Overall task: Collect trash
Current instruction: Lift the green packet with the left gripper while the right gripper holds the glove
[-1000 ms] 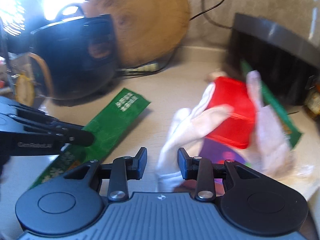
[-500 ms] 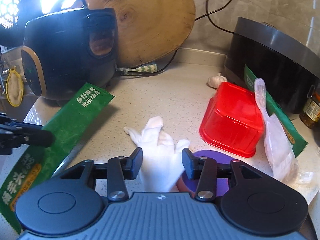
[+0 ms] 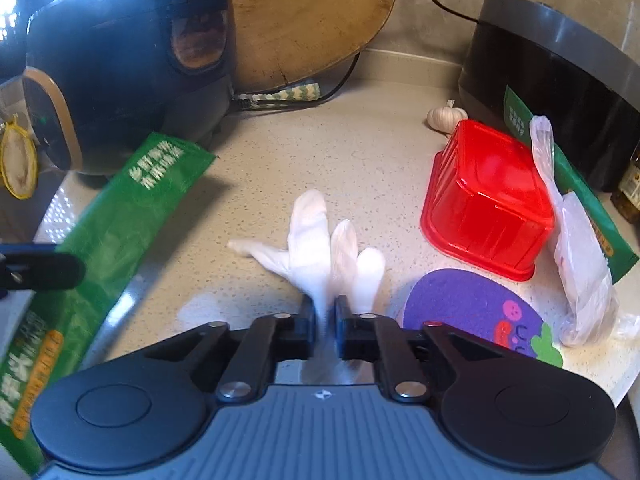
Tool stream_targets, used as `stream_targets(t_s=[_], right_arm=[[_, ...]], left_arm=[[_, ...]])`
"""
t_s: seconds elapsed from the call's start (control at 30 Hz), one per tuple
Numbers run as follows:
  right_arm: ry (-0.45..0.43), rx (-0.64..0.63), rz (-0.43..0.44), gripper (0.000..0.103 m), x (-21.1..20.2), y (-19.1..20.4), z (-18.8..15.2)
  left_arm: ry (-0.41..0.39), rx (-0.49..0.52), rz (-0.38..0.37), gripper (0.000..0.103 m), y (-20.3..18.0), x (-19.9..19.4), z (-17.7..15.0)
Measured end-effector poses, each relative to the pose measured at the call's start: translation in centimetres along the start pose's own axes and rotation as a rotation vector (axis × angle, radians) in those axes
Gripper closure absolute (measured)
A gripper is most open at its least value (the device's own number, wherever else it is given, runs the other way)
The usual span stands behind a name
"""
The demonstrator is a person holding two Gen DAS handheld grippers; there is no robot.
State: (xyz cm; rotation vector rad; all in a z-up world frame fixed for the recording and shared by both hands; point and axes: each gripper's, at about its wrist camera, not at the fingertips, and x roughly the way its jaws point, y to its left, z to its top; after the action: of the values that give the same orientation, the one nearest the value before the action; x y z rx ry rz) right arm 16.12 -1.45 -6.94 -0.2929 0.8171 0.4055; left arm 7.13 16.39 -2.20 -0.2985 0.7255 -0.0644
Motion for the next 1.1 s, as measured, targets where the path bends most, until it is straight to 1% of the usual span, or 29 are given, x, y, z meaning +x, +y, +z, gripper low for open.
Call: stream_targets(t_s=[0.1,0.23,0.37,0.5,0.6,0.7,0.77,0.83,0.9,1.0,1.03,1.1], right_arm=[[-0.019,0.014,0.056,0.094,-1.7,0.4,0.1],[-0.073,0.024,0.13,0.094,-4.7,1.1,0.3],[-0.128,0.051,0.128,0.094,-7.2,0.6,0.1],[-0.163,0.112,0.068,0.094,-9.1,-1.3,-1.4],[-0.186,0.19,0.011,0.094,-10.7,-3.6,-3.0],[-0.213,0.272,-0.069,0.094,-12.6,-6.2,-5.0],[-0.219,0.339,-0.119,0.094,-13.6,-8.3,-6.7],[-0.215,0.408,-0.18,0.094,-14.3,-10.3,-8.3],[-0.209,0.474,-0.218,0.094,-14.9,-12.2,-9.9],[-0.187,0.515,-0.238,0.094,-14.8,-13.5,-11.7],[-0.176,0.518,-0.231,0.094,-14.5,-13.5,-12.0],[-0.159,0.514,-0.193,0.094,-13.5,-13.1,-12.1]], left_arm=[[0.001,-0.003,-0.015,0.09,0.0,0.1,0.0],[0.003,0.005,-0.04,0.09,-0.5,0.3,0.2],[0.003,0.037,-0.082,0.09,-2.1,0.4,0.6],[0.015,0.106,-0.148,0.091,-5.0,1.2,1.2],[0.038,0.175,-0.225,0.092,-8.1,2.0,1.4],[0.069,0.265,-0.31,0.092,-11.9,2.9,1.2],[0.083,0.334,-0.339,0.092,-14.4,3.8,0.9],[0.091,0.386,-0.333,0.092,-16.1,4.6,1.0],[0.107,0.403,-0.306,0.092,-16.7,5.4,1.0],[0.158,0.364,-0.234,0.092,-16.4,6.7,0.9],[0.185,0.335,-0.218,0.092,-16.0,6.8,0.7],[0.253,0.285,-0.211,0.092,-15.1,7.3,0.4]])
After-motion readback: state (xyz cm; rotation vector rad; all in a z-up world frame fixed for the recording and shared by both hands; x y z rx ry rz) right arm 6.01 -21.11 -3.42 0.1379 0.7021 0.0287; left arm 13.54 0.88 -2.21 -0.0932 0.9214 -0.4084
